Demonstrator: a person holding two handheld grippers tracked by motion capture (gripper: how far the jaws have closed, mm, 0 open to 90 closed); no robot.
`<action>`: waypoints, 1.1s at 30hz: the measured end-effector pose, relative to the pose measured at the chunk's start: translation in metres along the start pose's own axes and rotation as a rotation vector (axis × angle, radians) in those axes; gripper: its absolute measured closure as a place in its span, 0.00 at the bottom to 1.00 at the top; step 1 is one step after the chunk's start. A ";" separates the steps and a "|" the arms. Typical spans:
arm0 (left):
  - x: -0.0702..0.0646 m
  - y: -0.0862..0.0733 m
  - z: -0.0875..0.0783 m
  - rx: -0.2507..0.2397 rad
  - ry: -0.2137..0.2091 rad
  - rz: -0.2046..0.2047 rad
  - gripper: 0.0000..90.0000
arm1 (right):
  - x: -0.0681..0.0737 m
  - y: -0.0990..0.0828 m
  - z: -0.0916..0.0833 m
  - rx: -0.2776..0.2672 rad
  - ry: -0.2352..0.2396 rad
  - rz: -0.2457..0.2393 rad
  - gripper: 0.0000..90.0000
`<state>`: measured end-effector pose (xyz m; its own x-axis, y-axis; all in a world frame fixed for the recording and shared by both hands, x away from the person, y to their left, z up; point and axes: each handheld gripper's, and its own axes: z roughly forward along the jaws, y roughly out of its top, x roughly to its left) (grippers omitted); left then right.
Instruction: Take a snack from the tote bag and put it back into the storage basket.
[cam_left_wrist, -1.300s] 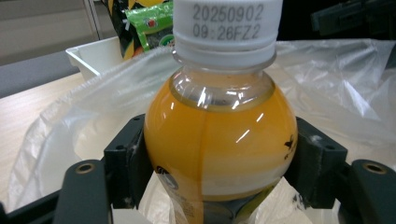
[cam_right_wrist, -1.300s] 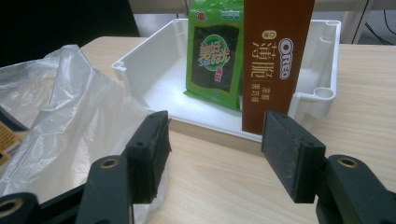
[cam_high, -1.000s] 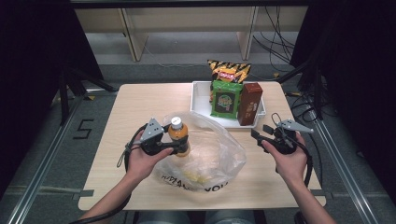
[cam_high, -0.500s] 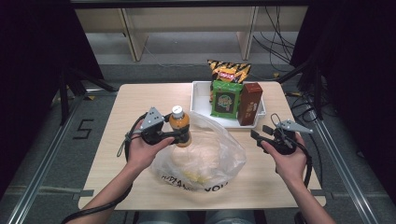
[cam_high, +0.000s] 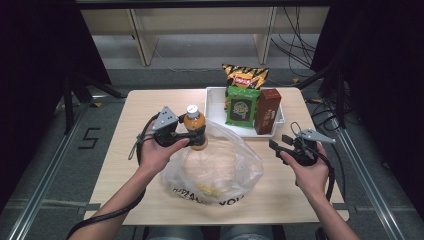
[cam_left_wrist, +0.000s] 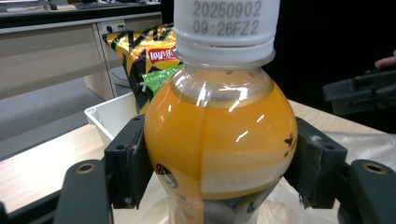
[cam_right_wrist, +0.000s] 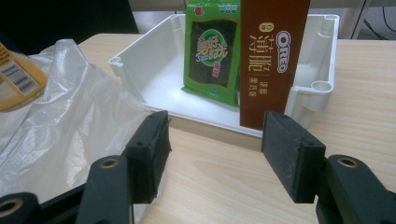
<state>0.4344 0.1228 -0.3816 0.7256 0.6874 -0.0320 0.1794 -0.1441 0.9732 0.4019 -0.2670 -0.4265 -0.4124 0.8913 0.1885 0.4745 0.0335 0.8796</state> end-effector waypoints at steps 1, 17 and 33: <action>0.001 0.001 0.001 -0.002 0.002 0.000 0.34 | 0.000 0.000 0.000 0.000 0.000 0.000 0.47; 0.008 0.016 0.008 -0.026 0.009 -0.003 0.34 | -0.002 -0.003 -0.002 0.020 0.001 -0.018 0.47; 0.009 0.030 0.016 -0.040 0.006 0.008 0.34 | -0.006 -0.003 -0.002 0.011 0.003 -0.047 0.47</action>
<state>0.4573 0.1133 -0.3560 0.7227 0.6908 -0.0229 0.1468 -0.1211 0.9817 0.4016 -0.2730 -0.4295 -0.4364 0.8874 0.1483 0.4628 0.0800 0.8829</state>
